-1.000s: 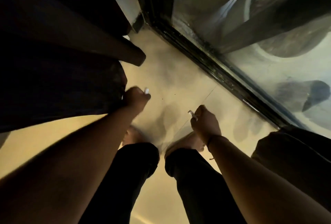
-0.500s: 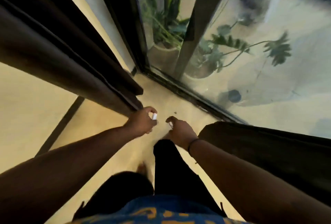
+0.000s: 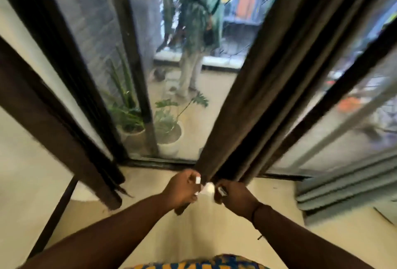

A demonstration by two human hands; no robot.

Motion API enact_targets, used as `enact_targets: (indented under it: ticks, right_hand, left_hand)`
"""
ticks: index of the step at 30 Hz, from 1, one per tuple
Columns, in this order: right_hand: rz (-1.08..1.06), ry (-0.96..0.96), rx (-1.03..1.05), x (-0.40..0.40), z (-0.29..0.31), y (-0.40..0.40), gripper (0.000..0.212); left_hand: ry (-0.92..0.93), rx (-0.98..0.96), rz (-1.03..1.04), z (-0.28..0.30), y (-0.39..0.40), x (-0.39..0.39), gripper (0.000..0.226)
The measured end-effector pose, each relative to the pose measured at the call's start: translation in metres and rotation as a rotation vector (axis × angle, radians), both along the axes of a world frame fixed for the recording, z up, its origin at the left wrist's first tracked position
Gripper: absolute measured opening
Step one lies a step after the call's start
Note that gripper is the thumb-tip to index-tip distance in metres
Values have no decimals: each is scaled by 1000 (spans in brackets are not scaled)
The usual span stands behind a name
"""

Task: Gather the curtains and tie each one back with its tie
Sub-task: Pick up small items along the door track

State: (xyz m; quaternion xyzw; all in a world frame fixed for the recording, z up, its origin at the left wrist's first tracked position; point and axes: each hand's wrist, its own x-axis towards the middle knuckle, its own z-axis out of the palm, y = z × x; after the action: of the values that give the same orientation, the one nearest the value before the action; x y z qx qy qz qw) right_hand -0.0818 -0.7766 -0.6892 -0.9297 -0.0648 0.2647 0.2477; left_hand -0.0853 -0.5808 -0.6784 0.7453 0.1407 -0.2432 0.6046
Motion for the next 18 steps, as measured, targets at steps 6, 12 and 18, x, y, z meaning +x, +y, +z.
enact_targets:
  ticks: [6,12,18]
  right_hand:
    - [-181,-197,56,-74,65,-147,35]
    - [-460,-308,25,-164,88,-357,41]
    - [-803,-298,-37,-271,98,-555,41]
  left_hand:
    - [-55,-67,-175,37,-181,-30,24]
    - [-10,-188,-258,43,-407,-80,29]
    - [60,-277,-467,64,-611,-167,27]
